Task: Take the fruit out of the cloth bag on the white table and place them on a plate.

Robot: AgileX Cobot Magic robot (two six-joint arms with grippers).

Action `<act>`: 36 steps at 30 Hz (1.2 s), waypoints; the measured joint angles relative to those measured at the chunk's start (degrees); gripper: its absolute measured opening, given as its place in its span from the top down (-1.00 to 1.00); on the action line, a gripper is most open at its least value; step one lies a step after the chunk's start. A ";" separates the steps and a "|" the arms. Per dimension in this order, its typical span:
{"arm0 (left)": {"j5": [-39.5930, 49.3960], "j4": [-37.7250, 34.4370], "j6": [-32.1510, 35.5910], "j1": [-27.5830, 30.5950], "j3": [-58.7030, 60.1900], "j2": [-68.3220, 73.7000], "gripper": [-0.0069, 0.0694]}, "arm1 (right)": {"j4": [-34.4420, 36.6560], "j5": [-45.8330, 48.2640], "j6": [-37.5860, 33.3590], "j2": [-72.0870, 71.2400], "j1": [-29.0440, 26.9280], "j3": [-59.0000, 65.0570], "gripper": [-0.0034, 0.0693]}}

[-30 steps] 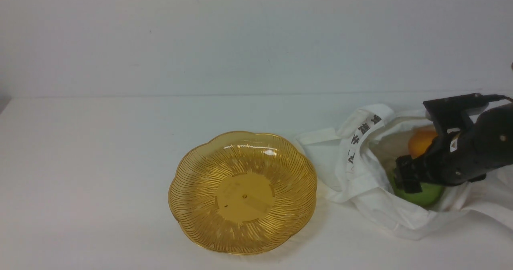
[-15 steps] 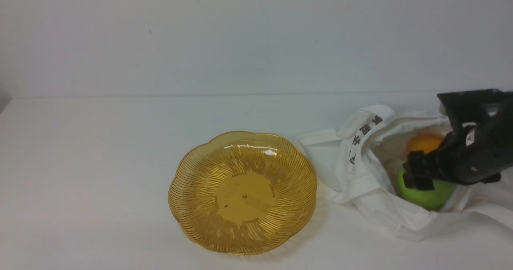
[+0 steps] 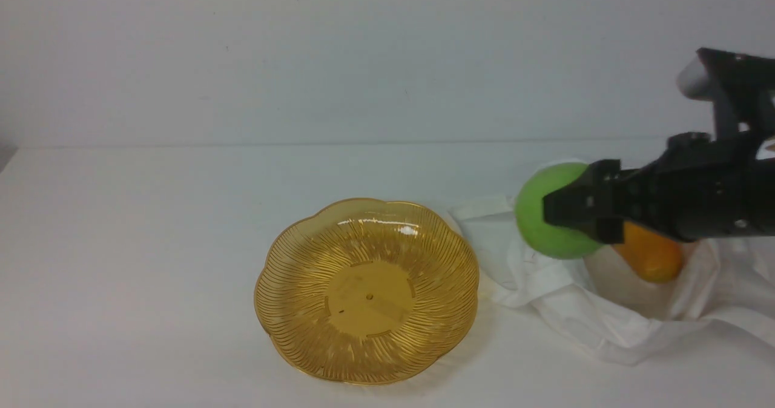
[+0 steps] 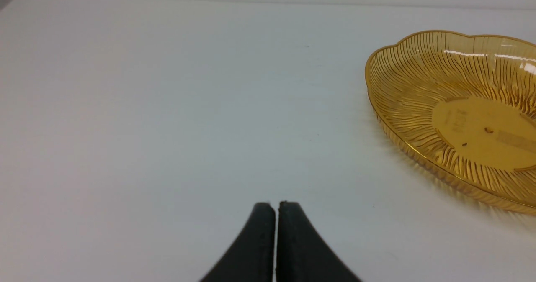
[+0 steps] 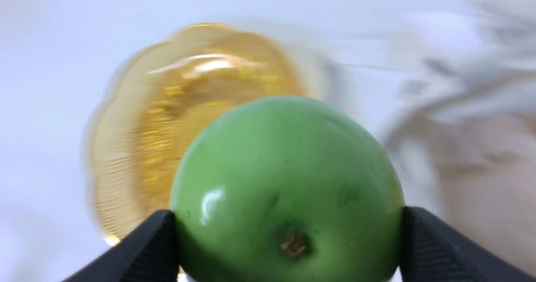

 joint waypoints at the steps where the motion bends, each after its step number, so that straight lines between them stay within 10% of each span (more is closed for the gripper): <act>1: 0.00 0.00 0.00 0.00 0.00 0.00 0.84 | 3.36 -1.79 -3.57 1.09 2.08 0.00 -0.79; 13: 0.00 0.00 0.00 0.00 0.00 0.00 0.84 | 14.98 -13.51 -14.85 22.47 18.59 -7.15 -0.79; 36: 0.00 0.00 0.00 0.00 0.00 0.00 0.84 | 11.12 -3.10 -15.07 36.78 20.01 -20.59 -0.99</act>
